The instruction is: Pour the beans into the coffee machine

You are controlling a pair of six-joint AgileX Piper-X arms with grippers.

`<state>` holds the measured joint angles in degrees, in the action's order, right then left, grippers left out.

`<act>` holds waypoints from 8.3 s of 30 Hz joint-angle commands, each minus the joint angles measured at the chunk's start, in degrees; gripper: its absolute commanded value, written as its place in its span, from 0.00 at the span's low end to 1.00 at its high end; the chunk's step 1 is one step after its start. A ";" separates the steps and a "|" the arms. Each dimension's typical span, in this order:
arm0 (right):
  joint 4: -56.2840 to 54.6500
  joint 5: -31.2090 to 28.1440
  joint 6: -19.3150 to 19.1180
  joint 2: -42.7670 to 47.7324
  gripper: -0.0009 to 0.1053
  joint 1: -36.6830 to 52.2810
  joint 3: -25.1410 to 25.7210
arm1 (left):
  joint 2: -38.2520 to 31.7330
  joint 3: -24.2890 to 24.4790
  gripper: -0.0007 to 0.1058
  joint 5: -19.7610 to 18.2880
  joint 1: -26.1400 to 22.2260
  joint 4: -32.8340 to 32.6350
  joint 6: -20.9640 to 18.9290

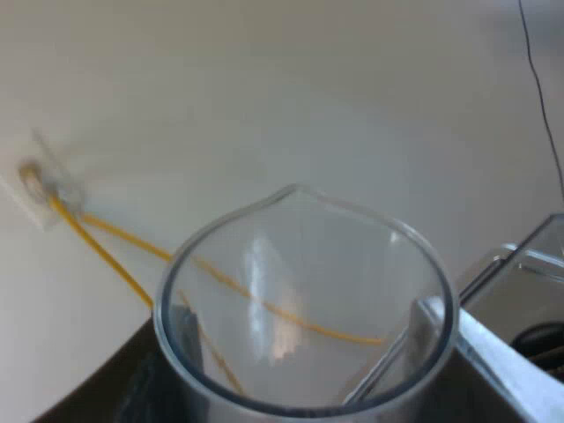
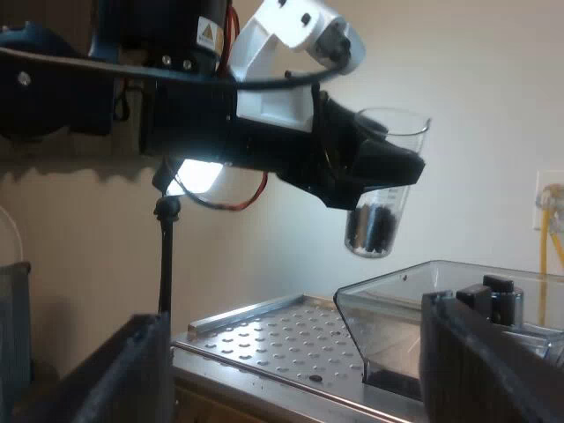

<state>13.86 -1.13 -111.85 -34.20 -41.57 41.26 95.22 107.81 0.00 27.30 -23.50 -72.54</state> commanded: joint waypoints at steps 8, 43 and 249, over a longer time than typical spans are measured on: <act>0.43 -0.35 -0.75 0.65 0.59 -0.03 0.18 | -0.09 0.79 0.24 1.03 1.85 1.56 26.04; 0.43 -0.35 -0.63 0.65 0.59 -0.03 0.18 | -0.09 0.68 0.24 -3.09 1.85 1.07 82.12; -3.36 -4.67 10.58 -35.60 0.59 -11.41 0.11 | -6.28 -90.80 0.60 -13.11 -28.63 67.92 -31.37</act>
<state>10.03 -5.70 -101.14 -69.85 -52.85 41.26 90.26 17.02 -12.67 -1.39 46.09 -103.34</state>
